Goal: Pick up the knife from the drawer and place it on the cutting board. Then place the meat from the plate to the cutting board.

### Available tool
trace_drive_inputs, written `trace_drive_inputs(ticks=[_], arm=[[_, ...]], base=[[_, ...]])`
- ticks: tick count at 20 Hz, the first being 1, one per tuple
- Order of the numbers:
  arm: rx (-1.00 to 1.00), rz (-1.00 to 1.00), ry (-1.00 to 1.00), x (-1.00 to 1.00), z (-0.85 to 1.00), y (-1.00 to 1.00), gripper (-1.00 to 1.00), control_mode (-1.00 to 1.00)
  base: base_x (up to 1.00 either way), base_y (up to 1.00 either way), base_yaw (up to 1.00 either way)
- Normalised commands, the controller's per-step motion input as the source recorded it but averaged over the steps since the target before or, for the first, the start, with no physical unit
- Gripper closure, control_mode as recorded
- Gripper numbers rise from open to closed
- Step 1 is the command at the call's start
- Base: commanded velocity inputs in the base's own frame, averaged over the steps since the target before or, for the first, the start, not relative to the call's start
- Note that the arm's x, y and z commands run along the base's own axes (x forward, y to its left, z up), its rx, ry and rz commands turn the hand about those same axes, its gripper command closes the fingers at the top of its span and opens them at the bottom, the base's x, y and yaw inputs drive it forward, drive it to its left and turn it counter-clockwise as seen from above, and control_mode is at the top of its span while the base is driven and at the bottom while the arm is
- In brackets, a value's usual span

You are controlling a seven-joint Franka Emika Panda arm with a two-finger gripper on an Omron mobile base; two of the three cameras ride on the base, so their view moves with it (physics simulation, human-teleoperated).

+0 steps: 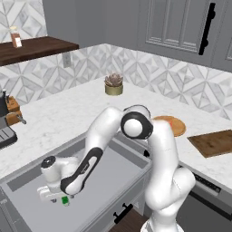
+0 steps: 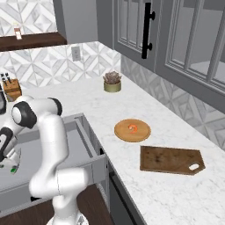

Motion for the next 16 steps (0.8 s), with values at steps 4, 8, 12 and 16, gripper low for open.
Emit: trace_drive_inputs(ticks=[4, 8, 12, 16], arm=[[0.00, 0.00, 0.05, 0.39, -0.39, 0.01, -1.00, -1.00], [0.00, 0.00, 0.10, 0.30, -0.45, 0.00, -1.00, -1.00], [0.00, 0.00, 0.10, 0.20, -0.36, 0.00, -1.00, -1.00], [0.00, 0.00, 0.07, 0.10, -0.33, 0.00, -1.00, -1.00]], base=[[0.00, 0.00, 0.00], [0.00, 0.00, 0.00], [0.00, 0.00, 0.00], [0.00, 0.00, 0.00]])
